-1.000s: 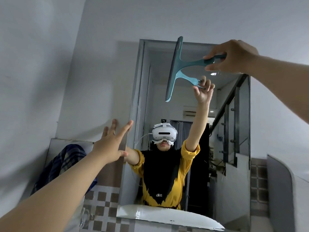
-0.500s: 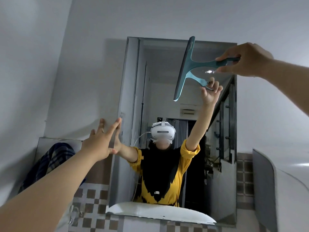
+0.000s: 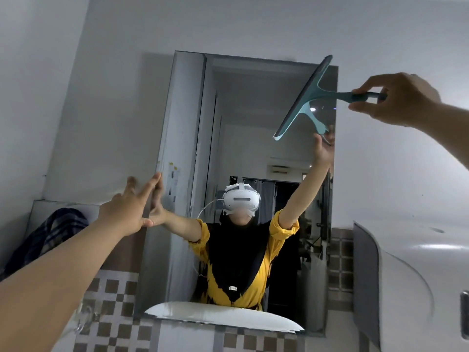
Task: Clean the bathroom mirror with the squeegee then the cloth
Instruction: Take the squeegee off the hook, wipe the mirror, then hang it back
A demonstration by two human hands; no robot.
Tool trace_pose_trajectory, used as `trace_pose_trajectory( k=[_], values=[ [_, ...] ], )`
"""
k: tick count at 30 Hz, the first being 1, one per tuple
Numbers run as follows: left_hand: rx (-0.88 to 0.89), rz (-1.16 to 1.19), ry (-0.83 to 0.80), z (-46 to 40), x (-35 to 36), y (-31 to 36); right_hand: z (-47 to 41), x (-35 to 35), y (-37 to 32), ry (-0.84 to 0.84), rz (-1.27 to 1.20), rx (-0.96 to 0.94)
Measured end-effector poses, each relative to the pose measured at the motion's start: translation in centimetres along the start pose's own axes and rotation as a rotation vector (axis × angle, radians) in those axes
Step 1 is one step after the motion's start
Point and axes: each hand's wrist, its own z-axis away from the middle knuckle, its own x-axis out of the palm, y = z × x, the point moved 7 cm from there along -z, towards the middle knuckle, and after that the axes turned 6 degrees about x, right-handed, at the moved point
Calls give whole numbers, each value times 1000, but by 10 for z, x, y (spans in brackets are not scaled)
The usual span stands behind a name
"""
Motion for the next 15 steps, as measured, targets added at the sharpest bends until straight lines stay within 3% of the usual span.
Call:
trace_pose_trajectory(
  k=[7, 15],
  values=[
    [-25, 5, -15, 0, 1, 1, 35, 20, -10, -3, -4, 84],
    [-35, 36, -28, 5, -4, 4, 81, 53, -58, -37, -184, 238]
  ],
)
